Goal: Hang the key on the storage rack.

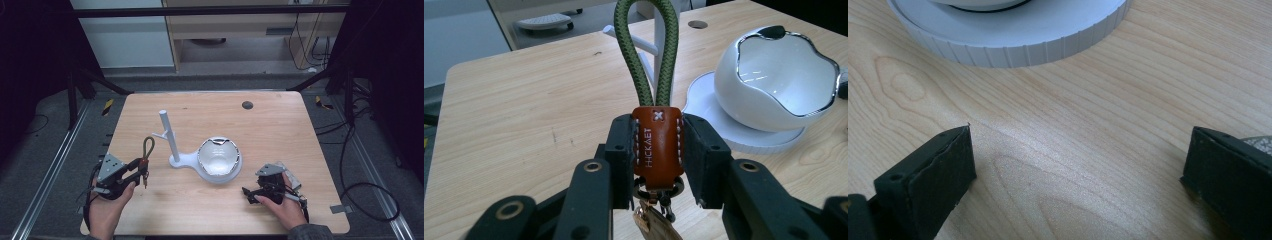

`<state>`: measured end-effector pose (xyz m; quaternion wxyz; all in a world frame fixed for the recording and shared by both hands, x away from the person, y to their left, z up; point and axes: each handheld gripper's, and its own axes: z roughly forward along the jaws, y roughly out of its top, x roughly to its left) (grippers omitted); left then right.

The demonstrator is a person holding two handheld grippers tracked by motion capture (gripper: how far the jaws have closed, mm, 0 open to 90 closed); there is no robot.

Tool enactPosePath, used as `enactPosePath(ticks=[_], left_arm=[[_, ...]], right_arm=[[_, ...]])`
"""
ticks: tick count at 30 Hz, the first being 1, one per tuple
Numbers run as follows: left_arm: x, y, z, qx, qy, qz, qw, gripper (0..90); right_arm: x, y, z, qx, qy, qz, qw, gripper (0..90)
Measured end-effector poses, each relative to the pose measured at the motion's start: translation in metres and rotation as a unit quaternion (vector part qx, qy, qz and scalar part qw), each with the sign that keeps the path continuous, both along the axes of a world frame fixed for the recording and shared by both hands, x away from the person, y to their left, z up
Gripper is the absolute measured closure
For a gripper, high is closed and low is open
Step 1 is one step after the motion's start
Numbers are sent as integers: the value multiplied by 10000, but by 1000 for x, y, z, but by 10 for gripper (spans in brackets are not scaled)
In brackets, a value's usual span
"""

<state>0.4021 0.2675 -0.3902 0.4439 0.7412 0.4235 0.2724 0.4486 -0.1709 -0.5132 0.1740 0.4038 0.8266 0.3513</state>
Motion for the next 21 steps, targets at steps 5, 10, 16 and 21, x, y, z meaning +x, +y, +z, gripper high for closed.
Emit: enactPosePath(ticks=[5,10,16,21], left_arm=[[-5,-5,5,-39,-102,-76,9999,658],[-9,-11,11,-74,-211,-170,9996,658],[-12,-16,15,-166,-302,-239,9991,658],[-12,-21,19,-159,-341,-288,9989,658]], right_arm=[[0,0,0,1,0,0,10000,3],[0,0,0,1,0,1,10000,3],[0,0,0,0,-1,1,10000,3],[0,0,0,-3,-6,6,10000,3]])
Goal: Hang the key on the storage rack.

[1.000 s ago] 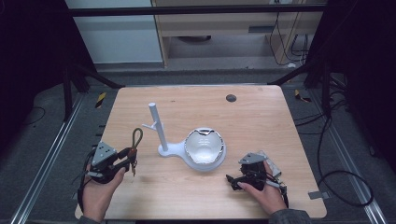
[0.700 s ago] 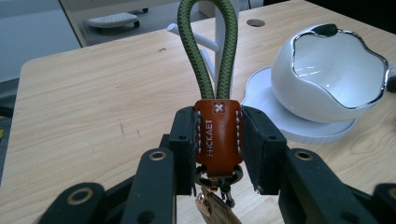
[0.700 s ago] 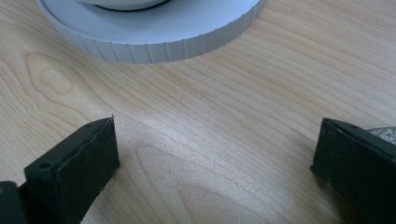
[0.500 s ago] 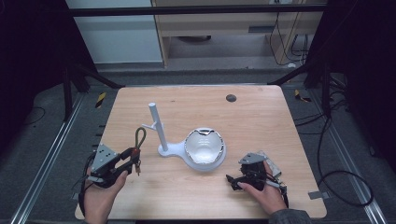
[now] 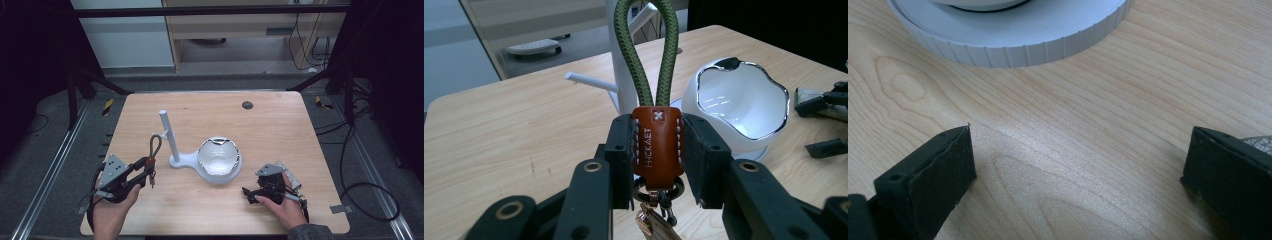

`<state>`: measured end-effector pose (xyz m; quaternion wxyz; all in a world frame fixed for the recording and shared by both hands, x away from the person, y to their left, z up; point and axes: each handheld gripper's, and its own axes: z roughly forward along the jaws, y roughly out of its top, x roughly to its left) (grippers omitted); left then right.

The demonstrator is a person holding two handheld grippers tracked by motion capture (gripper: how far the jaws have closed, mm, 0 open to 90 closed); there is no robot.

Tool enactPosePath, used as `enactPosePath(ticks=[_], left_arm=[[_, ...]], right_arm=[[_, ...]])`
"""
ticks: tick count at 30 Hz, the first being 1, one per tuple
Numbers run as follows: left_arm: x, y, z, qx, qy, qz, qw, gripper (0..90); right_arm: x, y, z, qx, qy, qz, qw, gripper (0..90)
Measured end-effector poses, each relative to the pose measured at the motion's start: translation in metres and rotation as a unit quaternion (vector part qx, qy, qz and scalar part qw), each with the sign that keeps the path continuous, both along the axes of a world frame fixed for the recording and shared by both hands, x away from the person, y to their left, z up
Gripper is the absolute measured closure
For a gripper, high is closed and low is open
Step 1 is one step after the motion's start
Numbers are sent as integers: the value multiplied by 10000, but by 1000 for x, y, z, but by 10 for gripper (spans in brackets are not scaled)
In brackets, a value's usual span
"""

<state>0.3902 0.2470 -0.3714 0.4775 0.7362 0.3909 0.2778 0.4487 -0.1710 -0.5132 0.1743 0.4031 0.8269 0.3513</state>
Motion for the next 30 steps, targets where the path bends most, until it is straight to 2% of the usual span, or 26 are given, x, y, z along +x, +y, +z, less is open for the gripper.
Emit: enactPosePath(ticks=[8,15,30], left_arm=[[9,-8,3,-17,-19,-15,10000,657],[22,-13,-4,-4,99,34,9999,657],[36,-17,-15,32,254,113,9996,657]], right_arm=[[0,0,0,-1,-2,-1,10000,3],[0,0,0,10,12,-11,10000,3],[0,0,0,2,1,-17,10000,3]])
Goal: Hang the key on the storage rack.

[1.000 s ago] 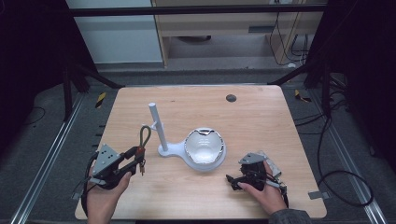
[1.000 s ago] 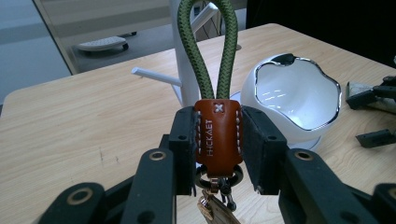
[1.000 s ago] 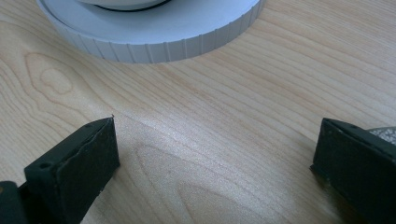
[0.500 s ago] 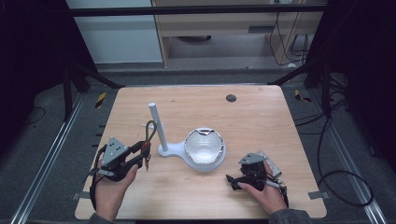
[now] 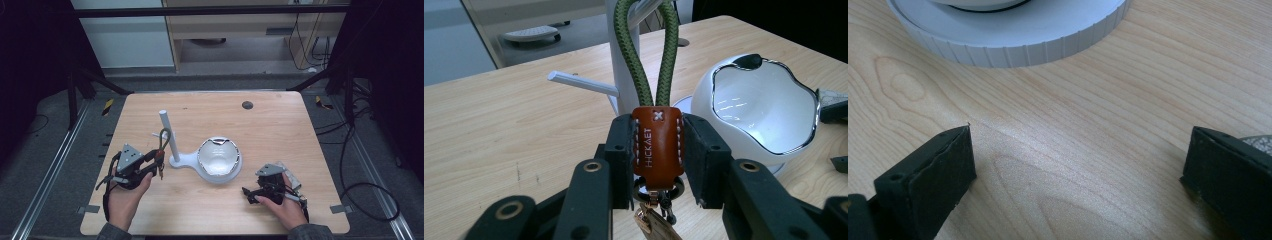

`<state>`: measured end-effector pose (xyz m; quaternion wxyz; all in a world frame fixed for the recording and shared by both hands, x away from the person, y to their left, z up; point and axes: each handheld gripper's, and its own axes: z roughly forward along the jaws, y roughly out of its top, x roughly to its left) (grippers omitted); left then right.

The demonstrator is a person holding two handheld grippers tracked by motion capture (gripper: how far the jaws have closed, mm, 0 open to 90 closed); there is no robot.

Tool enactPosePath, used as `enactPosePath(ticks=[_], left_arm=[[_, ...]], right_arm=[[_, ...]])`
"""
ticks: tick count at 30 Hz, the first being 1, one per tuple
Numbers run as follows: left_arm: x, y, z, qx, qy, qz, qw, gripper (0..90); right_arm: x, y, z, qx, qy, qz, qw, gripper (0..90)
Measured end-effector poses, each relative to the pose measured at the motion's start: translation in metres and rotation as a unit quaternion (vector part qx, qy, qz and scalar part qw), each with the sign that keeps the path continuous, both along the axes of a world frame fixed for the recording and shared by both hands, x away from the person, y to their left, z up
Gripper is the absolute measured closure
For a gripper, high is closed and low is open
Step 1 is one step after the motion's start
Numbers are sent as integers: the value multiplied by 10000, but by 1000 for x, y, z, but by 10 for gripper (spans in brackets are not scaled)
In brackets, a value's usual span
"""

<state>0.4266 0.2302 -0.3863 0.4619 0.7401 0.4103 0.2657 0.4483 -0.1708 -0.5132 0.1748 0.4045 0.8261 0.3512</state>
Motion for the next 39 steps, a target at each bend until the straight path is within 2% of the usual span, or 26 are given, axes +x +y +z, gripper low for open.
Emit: enactPosePath(ticks=[25,26,27,28,29,32,37,39], left_arm=[[9,-3,-7,3,148,-29,9999,647],[10,-3,-7,-75,117,-77,9999,621],[10,-3,-7,-75,117,-77,9999,551],[10,-3,-7,-68,106,-68,9999,551],[11,-3,-9,-64,71,-48,9999,408],[11,0,-14,-83,56,-40,9999,310],[12,12,-31,-167,166,-4,9997,240],[13,17,-40,-114,261,17,9996,210]], right_arm=[[0,0,0,12,11,-10,10000,3],[0,0,0,12,11,-9,10000,3],[0,0,0,12,11,-9,10000,3],[0,0,0,18,18,-9,10000,3],[0,0,0,18,20,-9,10000,3],[0,0,0,11,11,-8,10000,3],[-1,0,0,9,4,-39,10000,4],[-1,0,0,-8,8,-49,10000,5]])
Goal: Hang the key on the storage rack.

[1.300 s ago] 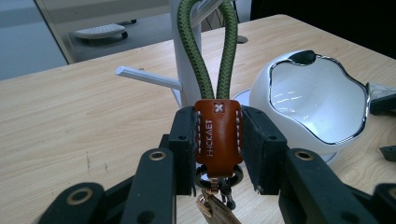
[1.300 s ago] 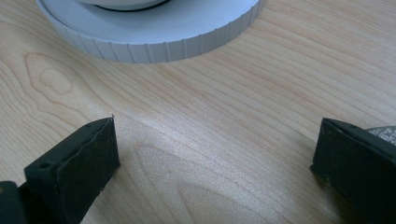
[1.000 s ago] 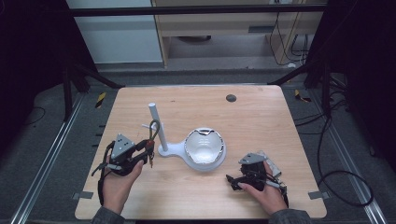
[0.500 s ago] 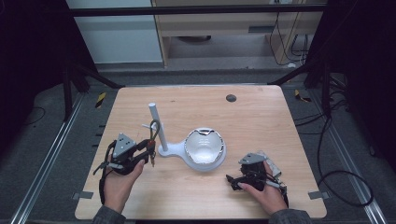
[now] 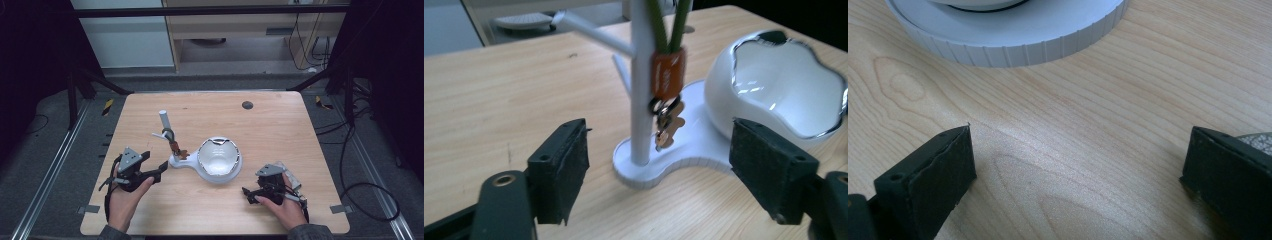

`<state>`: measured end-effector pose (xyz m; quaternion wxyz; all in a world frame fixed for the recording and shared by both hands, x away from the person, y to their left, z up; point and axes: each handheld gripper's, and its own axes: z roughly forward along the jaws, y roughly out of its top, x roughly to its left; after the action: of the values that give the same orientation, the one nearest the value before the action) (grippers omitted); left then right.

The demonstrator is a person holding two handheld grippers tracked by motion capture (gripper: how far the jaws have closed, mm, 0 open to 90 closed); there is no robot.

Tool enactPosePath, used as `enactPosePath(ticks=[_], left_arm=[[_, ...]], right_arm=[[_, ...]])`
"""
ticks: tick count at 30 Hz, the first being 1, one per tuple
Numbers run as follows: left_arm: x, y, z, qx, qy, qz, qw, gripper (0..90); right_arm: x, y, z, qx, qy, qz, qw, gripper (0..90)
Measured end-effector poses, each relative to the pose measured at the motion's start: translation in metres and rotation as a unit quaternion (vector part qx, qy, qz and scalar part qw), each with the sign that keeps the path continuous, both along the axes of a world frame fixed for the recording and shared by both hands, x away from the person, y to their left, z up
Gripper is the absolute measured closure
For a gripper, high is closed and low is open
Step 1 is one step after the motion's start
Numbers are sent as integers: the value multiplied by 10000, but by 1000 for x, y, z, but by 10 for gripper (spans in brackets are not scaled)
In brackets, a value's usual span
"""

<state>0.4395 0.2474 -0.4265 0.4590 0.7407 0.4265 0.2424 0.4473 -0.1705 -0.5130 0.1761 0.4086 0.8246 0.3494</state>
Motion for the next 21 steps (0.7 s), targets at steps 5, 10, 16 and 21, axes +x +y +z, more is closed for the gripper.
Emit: enactPosePath(ticks=[5,10,16,21], left_arm=[[5,17,-23,33,290,97,9995,150],[7,28,-36,175,512,138,9984,116],[10,31,-49,379,790,101,9961,77],[13,31,-57,505,985,223,9936,73]], right_arm=[[0,0,0,3,-2,4,10000,4],[0,1,0,21,9,-67,10000,3],[2,2,12,-116,87,-55,9999,44],[0,-6,36,-257,-30,74,9996,54]])
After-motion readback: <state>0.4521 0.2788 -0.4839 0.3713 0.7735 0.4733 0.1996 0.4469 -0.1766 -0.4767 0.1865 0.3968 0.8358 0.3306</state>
